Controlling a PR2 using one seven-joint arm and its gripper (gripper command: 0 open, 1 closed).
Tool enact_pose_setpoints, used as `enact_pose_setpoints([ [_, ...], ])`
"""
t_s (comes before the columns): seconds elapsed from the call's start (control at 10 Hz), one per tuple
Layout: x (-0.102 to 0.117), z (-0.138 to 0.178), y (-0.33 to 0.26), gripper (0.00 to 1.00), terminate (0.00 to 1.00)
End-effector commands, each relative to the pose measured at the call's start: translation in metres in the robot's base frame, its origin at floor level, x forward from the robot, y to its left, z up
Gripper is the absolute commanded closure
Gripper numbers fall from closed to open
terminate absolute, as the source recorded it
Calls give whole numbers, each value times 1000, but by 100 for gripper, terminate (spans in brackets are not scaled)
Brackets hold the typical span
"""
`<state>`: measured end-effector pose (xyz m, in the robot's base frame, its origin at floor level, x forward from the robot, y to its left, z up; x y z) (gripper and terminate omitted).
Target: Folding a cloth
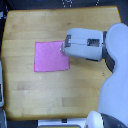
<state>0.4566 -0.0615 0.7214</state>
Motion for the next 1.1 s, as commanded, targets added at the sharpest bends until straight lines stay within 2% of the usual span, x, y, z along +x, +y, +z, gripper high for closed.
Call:
enact_pose_setpoints([
  [0.0, 12, 0, 12, 100, 0],
  [0.6, 16, 2, 6, 100, 0],
  [1.0, 30, 7, 3, 100, 0],
])
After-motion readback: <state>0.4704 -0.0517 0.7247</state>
